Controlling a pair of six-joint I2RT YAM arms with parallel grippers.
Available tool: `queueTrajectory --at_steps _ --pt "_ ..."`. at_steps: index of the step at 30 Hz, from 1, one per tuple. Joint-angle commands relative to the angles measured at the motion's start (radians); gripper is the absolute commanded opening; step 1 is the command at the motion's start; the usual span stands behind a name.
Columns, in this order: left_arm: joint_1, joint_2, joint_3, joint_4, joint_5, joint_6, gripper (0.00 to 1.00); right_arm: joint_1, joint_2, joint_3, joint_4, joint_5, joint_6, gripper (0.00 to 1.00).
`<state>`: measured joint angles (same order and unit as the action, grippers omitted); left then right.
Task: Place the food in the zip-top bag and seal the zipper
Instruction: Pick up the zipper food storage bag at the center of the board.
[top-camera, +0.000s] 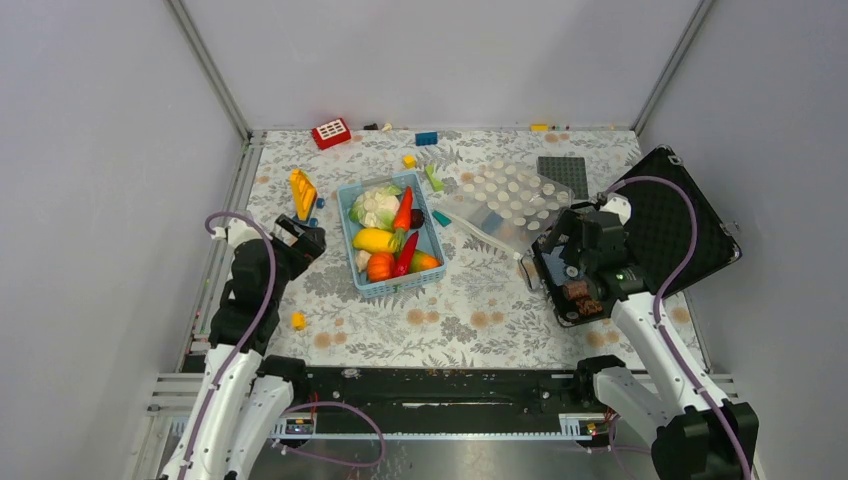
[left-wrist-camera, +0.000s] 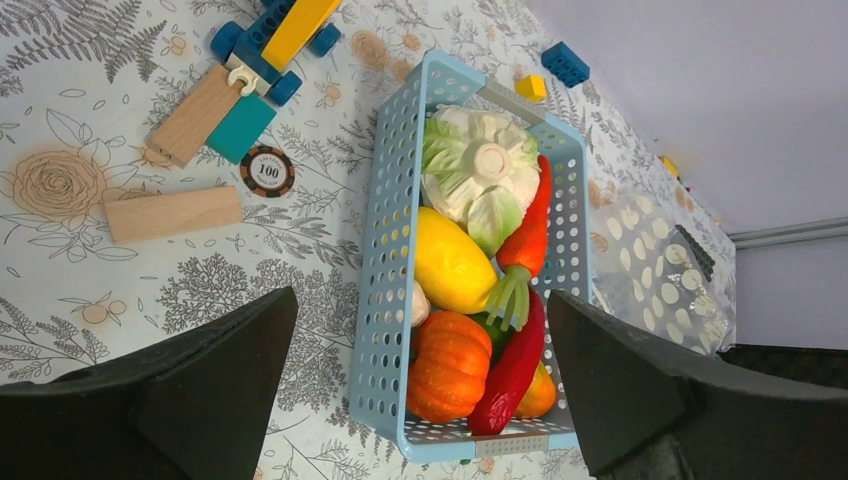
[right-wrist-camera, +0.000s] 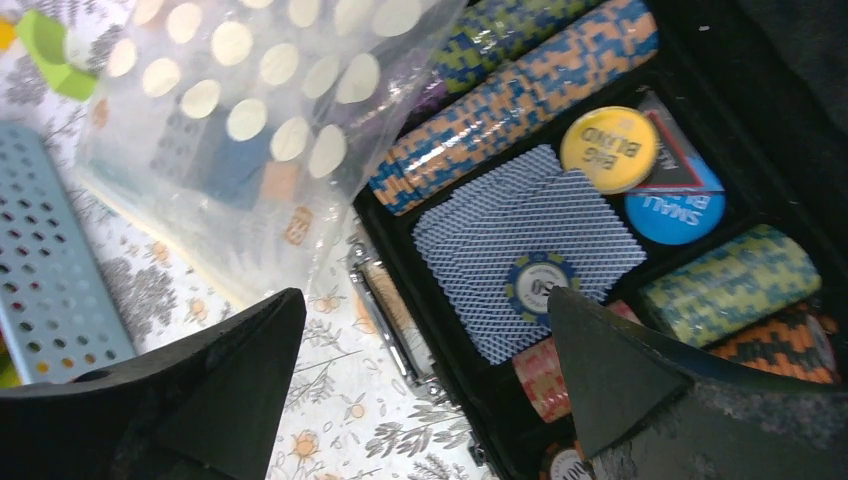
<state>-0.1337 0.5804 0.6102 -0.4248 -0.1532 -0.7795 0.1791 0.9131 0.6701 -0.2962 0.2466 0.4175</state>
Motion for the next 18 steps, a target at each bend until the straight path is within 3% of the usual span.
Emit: queueTrajectory --at_steps 1,7,12,16,18 --pt "-0.002 -0.034 -0.015 0.044 0.022 0.013 0.99 -0.003 -0.039 -0.030 0.127 -0.120 -0.005 1.00" --pt "-0.003 -0.055 -0.074 0.145 0.102 0.046 0.99 0.022 0.091 0.098 0.106 -0.283 -0.137 1.00" --pt "-0.003 -0.055 -0.084 0.163 0.120 0.066 0.99 0.205 0.312 0.253 0.108 -0.184 -0.390 1.00" --pt "-0.003 -0.056 -0.095 0.185 0.141 0.074 0.99 0.286 0.569 0.477 0.004 -0.180 -0.607 0.99" --pt "-0.003 -0.051 -0.098 0.187 0.141 0.080 0.99 0.304 0.715 0.595 -0.058 -0.148 -0.637 0.96"
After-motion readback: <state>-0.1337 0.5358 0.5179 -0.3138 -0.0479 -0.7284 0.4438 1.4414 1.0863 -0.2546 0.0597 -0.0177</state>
